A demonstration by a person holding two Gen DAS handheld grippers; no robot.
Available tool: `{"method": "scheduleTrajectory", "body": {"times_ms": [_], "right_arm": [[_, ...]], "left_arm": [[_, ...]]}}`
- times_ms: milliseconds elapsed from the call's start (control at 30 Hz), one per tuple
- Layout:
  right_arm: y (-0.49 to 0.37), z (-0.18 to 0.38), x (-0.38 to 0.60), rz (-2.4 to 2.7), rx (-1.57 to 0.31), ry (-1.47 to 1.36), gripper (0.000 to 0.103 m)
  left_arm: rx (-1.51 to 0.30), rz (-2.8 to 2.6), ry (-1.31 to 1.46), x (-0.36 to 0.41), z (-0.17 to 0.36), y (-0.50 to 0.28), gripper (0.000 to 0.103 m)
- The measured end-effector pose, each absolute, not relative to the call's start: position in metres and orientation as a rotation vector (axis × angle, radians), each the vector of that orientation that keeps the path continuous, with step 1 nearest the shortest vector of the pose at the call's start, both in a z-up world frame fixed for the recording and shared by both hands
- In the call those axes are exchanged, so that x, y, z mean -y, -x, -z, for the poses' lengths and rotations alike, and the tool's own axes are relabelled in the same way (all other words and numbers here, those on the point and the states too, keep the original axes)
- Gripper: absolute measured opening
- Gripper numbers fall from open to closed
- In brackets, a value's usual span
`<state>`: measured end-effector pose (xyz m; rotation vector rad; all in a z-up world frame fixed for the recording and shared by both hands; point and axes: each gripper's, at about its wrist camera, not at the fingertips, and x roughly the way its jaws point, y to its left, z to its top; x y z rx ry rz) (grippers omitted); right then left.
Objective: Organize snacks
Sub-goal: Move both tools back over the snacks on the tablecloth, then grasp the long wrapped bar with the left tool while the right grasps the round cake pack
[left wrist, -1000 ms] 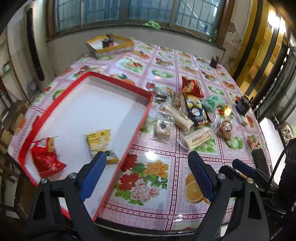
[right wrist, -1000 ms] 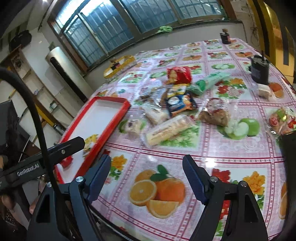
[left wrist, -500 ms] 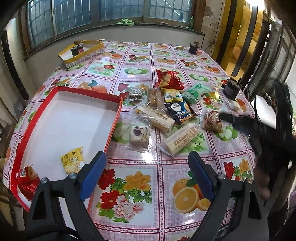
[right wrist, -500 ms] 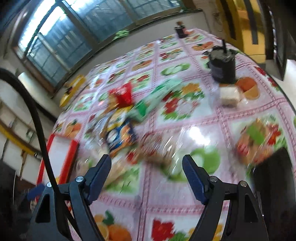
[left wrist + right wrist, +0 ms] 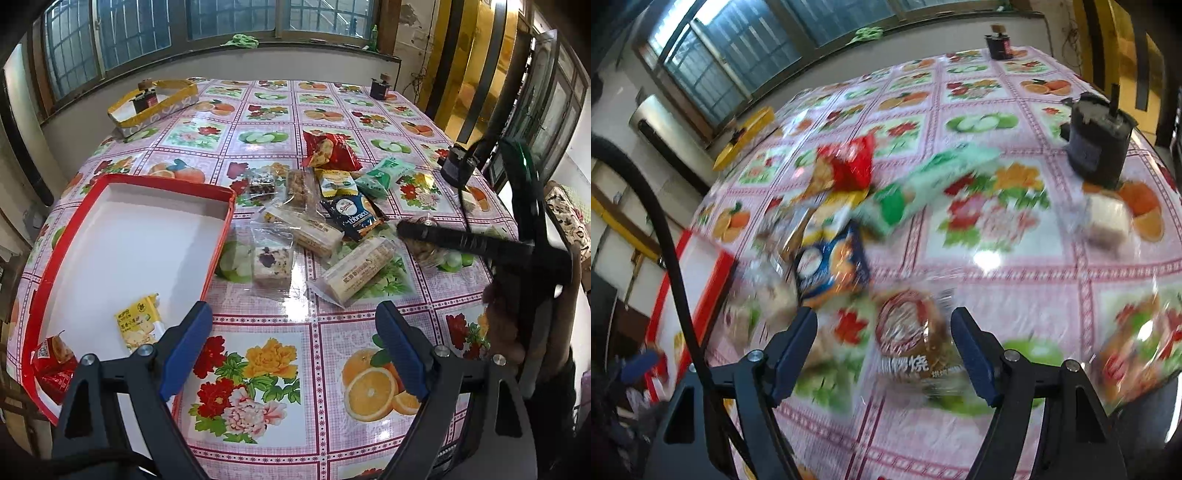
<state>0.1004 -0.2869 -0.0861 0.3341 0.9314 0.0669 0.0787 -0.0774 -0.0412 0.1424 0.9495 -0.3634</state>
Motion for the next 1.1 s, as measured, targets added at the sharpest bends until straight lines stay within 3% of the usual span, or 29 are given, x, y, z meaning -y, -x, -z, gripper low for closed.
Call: {"method": "scheduleTrajectory", "body": {"times_ms": [100,167,267,467,600,667,700,733,833,1100], "right_arm": [[-0.1,0.087,0.278,-0.005,-0.925,-0.282,0.068],[-0.103,0.087,0.279,0.038,-0.922,-0.271,0.046],[-0.099,0.087,0.285,0.065,-0.908,-0.298,0.038],[-0.071,0.087,0.291,0.067,-0.863,-0.385,0.036],[-0.065,0.085,0.299,0.103,-0.82,-0.425,0.036],[-0.064,0.084,0.3,0.119,-0.808,-0.431,0.036],[-0.064,0.083,0.299,0.121,-0.802,-0.425,0.036],[-0.064,0.083,0.298,0.117,-0.8,-0.417,0.036],[-0.061,0.079,0.292,0.103,-0.78,-0.387,0.036],[-0.061,0.078,0.29,0.071,-0.771,-0.376,0.036]], "left_arm": [[-0.95,0.376,-0.152,0.082,0.042,-0.08,0.09],[-0.948,0.393,-0.154,0.086,0.041,-0.082,0.09],[-0.968,0.428,-0.187,0.097,0.046,-0.088,0.09],[-0.991,0.488,-0.293,0.136,0.062,-0.105,0.09],[-1.005,0.505,-0.363,0.163,0.077,-0.12,0.081],[-1.016,0.524,-0.389,0.171,0.087,-0.125,0.075],[-1.043,0.52,-0.4,0.174,0.094,-0.128,0.067],[-1.069,0.511,-0.4,0.174,0.099,-0.13,0.051],[-1.127,0.507,-0.33,0.165,0.107,-0.125,0.041],[-1.101,0.475,-0.295,0.162,0.107,-0.117,0.041]]}}
